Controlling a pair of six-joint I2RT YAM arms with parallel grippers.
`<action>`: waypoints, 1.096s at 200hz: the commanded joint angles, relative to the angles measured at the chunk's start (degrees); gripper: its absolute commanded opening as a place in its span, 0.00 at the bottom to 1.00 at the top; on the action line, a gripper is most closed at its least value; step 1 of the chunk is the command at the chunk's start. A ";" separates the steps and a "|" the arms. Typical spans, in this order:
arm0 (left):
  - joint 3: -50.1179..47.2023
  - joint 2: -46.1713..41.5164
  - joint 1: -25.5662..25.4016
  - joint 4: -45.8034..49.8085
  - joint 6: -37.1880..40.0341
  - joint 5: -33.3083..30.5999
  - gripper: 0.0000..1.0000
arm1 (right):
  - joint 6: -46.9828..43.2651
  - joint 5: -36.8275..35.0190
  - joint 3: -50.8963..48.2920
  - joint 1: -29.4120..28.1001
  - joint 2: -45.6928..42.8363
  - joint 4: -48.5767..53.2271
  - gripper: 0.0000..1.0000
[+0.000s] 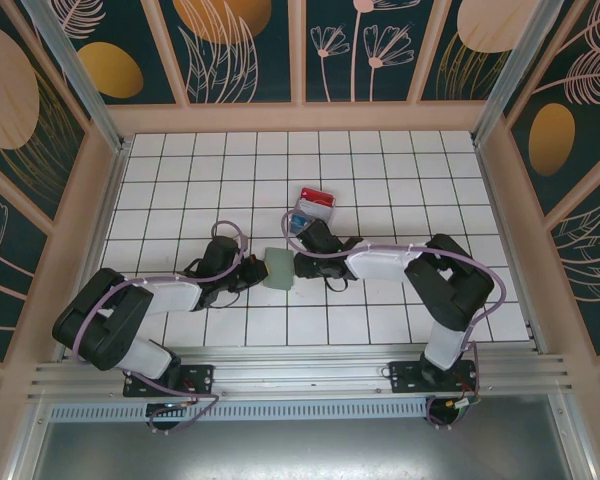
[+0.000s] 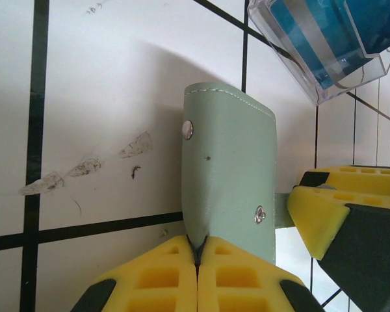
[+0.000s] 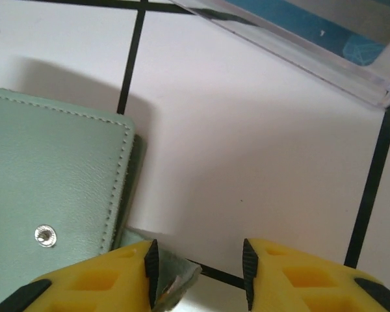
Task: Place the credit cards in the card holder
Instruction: Open the card holder at the center of the table.
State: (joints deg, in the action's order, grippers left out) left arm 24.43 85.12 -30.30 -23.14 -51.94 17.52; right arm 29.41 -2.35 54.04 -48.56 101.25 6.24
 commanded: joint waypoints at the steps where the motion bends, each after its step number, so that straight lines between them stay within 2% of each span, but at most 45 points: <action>1: 0.77 0.75 0.25 1.22 0.35 -0.71 0.00 | 0.78 2.42 -1.18 0.19 -1.27 -1.72 0.35; 39: 0.80 0.66 0.25 2.43 0.27 -1.76 0.00 | 1.28 7.59 -2.69 1.22 -3.38 -4.82 0.07; 54: 1.29 0.73 0.25 3.14 0.18 -2.10 0.20 | 1.09 8.71 -3.01 1.45 -5.65 -5.27 0.00; 62: 1.79 0.38 0.25 4.01 0.02 -3.00 0.33 | 0.97 8.98 -2.72 1.53 -7.03 -5.02 0.00; 87: 3.01 -1.98 0.25 6.42 0.51 -5.39 0.55 | 0.39 9.51 -0.62 1.53 -10.43 -2.10 0.00; 108: 5.58 -3.14 0.34 10.72 2.11 -6.85 0.58 | 0.12 10.72 1.45 1.53 -10.90 -0.13 0.00; 173: 6.69 -9.05 0.61 13.99 2.38 -7.67 0.65 | 1.31 11.67 3.30 0.37 -12.68 -0.66 0.00; 219: 5.38 -9.70 0.69 9.03 1.02 -2.16 0.66 | 1.00 11.67 5.12 -0.38 -11.49 0.02 0.00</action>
State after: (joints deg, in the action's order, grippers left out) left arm 29.91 76.64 -29.93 -11.55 -50.63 12.05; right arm 30.39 8.91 56.45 -48.23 90.67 5.10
